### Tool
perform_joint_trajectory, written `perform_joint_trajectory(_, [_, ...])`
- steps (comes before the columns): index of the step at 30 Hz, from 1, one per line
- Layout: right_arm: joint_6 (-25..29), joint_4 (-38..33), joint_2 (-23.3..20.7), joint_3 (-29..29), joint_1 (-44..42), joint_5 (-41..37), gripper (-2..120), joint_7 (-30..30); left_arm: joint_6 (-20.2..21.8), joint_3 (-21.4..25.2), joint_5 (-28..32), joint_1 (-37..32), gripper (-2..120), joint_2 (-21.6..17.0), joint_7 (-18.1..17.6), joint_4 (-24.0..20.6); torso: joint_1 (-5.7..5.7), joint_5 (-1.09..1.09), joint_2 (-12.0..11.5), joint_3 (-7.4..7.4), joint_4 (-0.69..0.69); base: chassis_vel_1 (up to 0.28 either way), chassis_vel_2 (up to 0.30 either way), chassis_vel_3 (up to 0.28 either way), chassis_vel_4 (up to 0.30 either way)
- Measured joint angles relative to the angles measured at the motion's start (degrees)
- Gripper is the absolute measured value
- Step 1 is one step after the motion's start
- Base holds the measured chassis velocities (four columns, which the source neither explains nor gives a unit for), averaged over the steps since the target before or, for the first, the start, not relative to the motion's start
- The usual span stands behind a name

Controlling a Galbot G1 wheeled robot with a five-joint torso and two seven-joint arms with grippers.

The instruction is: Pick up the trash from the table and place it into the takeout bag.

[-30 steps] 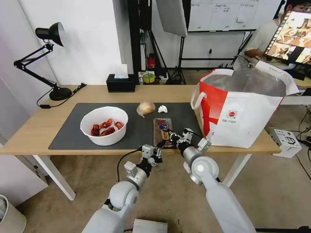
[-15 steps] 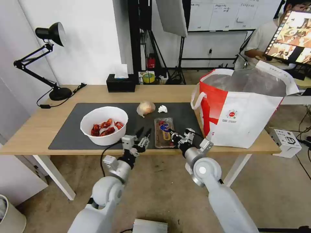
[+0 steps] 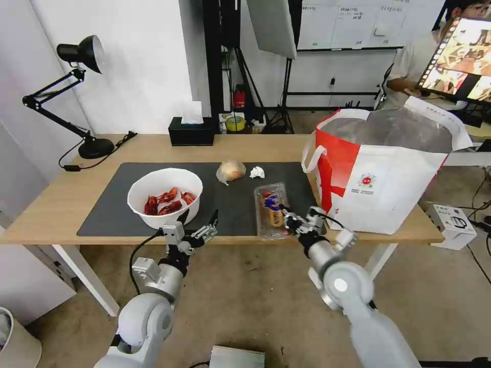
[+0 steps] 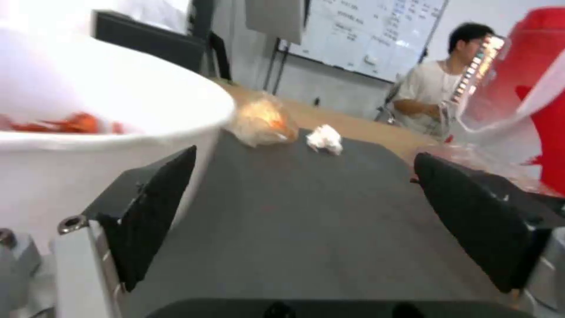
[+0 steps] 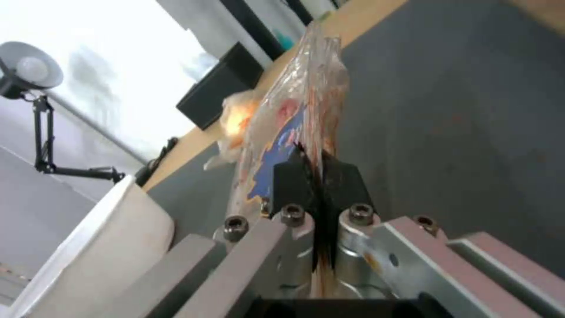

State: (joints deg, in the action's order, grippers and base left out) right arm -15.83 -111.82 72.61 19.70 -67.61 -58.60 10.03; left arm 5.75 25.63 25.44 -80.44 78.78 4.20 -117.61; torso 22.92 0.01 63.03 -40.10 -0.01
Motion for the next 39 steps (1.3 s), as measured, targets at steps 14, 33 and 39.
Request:
perform_joint_trajectory(14, [0.5,-6.2,-2.9,2.3,-2.2,-0.7,0,-1.4,-2.1,7.2,-6.7,-7.8,100,2.7,2.5,-5.6,0.00,-0.01,0.0,0.00,0.02,0.000,0.000,0.000,0.000])
perform_joint_trajectory(33, [5.0,-15.6,-8.5,10.5,-2.1,-7.2,0,-3.7,-4.3,11.9,-7.5,-9.3,100,1.3,5.2,-5.7,0.00,0.00,0.0,-0.01,0.01,0.000,0.000,0.000,0.000])
perform_joint_trajectory(39, [5.8,-18.0,-13.0,13.4,0.5,-12.6,0,-1.0,-4.5,11.9,-7.6,-8.8,100,0.9,5.4,-5.1,0.00,0.00,0.0,0.00,0.01,0.000,0.000,0.000,0.000])
